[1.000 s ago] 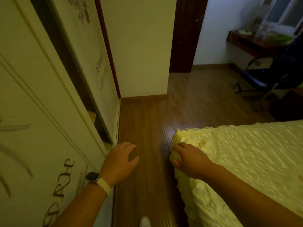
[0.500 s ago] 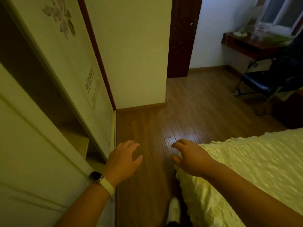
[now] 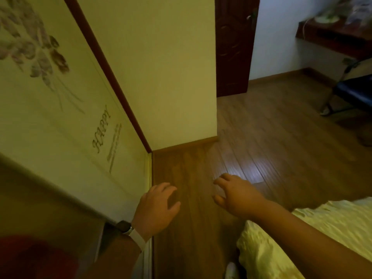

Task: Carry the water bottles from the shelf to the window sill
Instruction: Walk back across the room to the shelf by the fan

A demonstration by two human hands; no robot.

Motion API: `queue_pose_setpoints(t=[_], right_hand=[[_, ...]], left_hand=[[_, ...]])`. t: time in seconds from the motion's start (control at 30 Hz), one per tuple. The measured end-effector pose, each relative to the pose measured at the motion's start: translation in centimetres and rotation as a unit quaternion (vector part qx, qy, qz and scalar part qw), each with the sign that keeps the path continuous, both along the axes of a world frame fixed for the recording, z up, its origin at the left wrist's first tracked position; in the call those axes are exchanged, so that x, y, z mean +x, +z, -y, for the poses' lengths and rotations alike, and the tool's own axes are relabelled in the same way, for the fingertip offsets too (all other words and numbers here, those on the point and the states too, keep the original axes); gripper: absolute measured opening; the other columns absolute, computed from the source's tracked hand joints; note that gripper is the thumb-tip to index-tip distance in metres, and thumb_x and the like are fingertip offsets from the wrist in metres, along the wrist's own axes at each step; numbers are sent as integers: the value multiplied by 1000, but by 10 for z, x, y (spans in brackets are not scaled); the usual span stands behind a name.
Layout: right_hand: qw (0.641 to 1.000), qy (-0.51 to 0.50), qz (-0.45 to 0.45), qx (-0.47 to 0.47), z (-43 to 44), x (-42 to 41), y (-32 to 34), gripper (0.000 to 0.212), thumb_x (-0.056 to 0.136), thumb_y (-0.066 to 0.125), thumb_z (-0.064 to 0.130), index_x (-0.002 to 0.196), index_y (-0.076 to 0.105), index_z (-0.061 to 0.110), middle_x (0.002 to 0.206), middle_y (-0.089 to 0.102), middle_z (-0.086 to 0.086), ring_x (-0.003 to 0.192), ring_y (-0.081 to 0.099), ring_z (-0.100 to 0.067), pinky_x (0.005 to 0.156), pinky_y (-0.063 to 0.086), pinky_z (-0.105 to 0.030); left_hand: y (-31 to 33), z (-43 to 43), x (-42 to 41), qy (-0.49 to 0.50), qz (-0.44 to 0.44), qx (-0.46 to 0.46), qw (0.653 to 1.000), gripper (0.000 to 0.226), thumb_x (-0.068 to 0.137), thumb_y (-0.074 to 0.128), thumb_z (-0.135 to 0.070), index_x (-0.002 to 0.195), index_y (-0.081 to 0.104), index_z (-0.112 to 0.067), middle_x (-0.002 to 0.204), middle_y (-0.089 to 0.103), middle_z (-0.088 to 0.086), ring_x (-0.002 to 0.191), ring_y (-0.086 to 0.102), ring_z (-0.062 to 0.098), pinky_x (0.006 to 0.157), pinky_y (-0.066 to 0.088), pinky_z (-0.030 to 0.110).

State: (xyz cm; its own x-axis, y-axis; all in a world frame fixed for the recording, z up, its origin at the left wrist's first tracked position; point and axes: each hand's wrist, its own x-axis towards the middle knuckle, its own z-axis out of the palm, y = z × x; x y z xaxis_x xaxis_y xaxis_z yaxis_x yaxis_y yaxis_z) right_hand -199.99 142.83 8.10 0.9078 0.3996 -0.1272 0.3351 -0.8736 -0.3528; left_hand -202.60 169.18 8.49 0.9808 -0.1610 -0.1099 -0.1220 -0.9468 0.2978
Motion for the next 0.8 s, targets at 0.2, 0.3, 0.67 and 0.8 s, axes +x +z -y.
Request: queue_pose_setpoints(t=[0.2, 0.3, 0.67, 0.8], right_hand=[[999, -37, 27, 0, 35, 92, 17, 52, 94, 48, 52, 139, 47, 27, 138, 51, 2, 117, 52, -18, 91, 48, -32], [999, -47, 27, -3, 42, 131, 20, 53, 94, 47, 53, 140, 45, 27, 139, 50, 3, 118, 52, -17, 92, 48, -32], [990, -130, 23, -52, 45, 293, -3, 56, 94, 42, 58, 144, 40, 31, 147, 44, 4, 129, 45, -17, 104, 42, -37], [982, -170, 28, -77, 45, 354, 2, 59, 94, 36, 61, 146, 35, 33, 155, 36, 5, 139, 36, -16, 112, 33, -38]], left_hand=[[17, 29, 93, -26, 48, 23, 998, 48, 95, 54, -45, 139, 52, -27, 149, 47, -2, 137, 42, 19, 109, 36, 42], [18, 33, 137, -42, 44, 21, 998, 49, 96, 53, -47, 141, 49, -29, 151, 45, -4, 139, 39, 16, 111, 34, 40], [-19, 40, 358, -102, 27, -28, 994, 49, 96, 46, -55, 142, 44, -37, 153, 39, -10, 142, 32, 12, 113, 30, 39], [-19, 42, 453, -142, 30, -52, 988, 50, 95, 43, -57, 141, 45, -37, 151, 41, -10, 139, 34, 11, 112, 31, 36]])
